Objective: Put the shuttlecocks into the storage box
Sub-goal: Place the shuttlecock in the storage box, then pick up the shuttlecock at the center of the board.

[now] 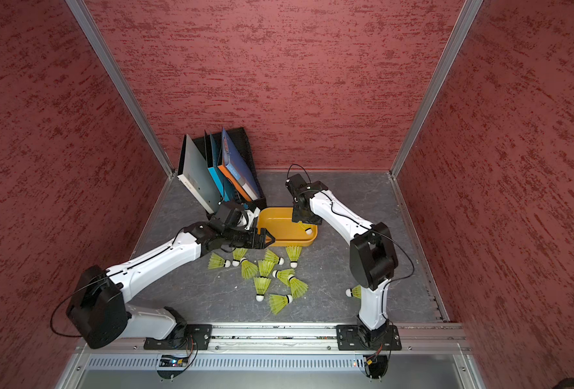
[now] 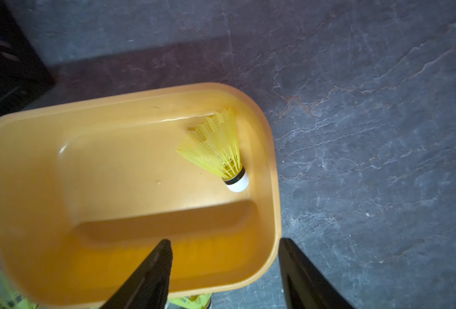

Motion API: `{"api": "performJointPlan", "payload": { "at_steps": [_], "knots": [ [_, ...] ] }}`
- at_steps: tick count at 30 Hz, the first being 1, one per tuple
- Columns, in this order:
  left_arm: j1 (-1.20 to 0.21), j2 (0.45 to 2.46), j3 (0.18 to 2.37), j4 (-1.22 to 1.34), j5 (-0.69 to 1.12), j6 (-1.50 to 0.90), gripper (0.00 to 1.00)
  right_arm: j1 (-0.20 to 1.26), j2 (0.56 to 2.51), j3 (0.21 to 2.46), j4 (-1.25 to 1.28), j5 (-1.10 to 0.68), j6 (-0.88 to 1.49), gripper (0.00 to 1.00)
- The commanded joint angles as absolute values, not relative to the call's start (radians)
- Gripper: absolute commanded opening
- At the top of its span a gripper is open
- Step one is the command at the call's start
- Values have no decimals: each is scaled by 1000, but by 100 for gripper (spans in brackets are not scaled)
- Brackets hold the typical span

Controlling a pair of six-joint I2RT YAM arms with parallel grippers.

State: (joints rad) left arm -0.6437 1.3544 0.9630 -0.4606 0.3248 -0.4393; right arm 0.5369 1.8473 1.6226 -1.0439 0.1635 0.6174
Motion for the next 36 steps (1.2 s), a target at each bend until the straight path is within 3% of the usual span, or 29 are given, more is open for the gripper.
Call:
{"api": "performJointPlan", "payload": {
  "at_steps": [1,7,10,15,21,36],
  "knots": [
    [-716,1275,898,-514,248,-466,94,563,1694,1504,-957,80,611,71],
    [-851,1162,817,-564,126,-536,94,573,1435,1251,-868,-164,511,84],
    [-930,1131,799,-604,62,-561,93,573,1268,1112,-867,-278,465,98],
    [-1081,1089,746,-640,-56,-652,91,574,1047,943,-916,-445,439,98],
    [-1221,1072,661,-609,-180,-793,84,574,905,798,-898,-501,475,98],
    [-1296,1183,526,-406,-281,-888,66,575,940,811,-894,-502,479,99]
  ]
}}
